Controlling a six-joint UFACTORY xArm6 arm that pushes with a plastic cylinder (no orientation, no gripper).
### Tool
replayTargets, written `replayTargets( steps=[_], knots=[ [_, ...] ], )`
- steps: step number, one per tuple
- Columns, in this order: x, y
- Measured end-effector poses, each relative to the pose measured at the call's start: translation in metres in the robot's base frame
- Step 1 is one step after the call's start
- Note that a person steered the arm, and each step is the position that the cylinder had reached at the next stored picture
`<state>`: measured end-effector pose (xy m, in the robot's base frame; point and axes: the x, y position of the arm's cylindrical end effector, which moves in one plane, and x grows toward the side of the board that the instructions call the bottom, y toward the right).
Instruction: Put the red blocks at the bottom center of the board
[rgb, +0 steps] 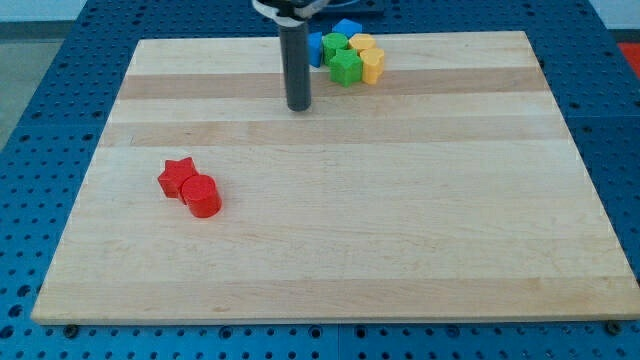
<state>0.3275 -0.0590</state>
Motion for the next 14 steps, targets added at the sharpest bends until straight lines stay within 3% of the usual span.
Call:
replayTargets(
  steps=[2, 3, 4, 6, 7, 11, 14],
  knots=[
    [-0.044, -0.115],
    [-0.041, -0.200],
    [-0.002, -0.238],
    [0.109, -0.219],
    [0.121, -0.202],
    [0.137, -0.154],
    [0.098, -0.137]
  ],
)
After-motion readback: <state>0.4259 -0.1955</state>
